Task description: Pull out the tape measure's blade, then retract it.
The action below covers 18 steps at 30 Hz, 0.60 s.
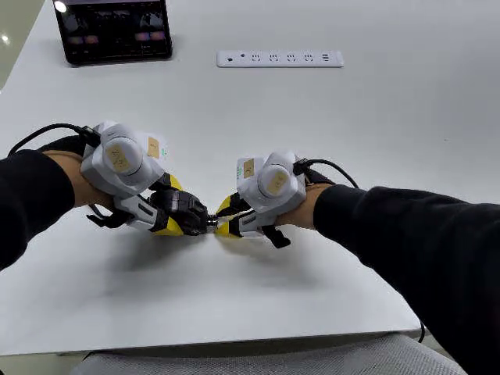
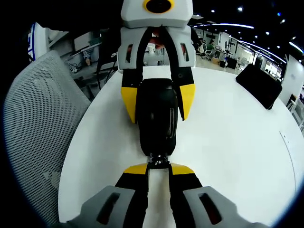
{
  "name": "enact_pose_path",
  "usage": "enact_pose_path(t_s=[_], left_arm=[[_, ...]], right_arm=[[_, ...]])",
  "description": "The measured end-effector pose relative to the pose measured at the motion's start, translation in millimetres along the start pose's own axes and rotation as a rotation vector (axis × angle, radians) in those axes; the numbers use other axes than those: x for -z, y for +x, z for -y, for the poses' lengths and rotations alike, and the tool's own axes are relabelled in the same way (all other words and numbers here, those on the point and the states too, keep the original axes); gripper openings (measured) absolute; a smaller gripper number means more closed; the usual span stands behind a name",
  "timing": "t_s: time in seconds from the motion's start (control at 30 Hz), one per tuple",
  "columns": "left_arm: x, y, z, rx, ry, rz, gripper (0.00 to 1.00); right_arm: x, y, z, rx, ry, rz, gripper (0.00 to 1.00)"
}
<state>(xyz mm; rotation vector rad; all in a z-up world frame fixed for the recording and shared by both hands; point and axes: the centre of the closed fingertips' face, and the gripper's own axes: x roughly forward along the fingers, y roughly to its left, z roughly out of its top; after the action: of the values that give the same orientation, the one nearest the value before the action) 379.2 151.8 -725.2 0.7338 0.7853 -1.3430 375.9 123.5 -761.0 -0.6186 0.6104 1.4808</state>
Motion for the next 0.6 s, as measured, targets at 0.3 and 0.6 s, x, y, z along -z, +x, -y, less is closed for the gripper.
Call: enact_pose_path(t_s=[0.3, 0.6], left_arm=[[-0.5, 0.3, -1.5, -0.003, -0.009, 0.004, 0.34], [-0.5, -0.1, -1.2, -0.002, -0.018, -0.007, 0.33]], right_arm=[[-6.8, 6.5, 3.5, -0.023, -0.004, -0.004, 0.12], [-2.3, 0.7, 3.4, -0.022, 0.004, -0.005, 0.09]])
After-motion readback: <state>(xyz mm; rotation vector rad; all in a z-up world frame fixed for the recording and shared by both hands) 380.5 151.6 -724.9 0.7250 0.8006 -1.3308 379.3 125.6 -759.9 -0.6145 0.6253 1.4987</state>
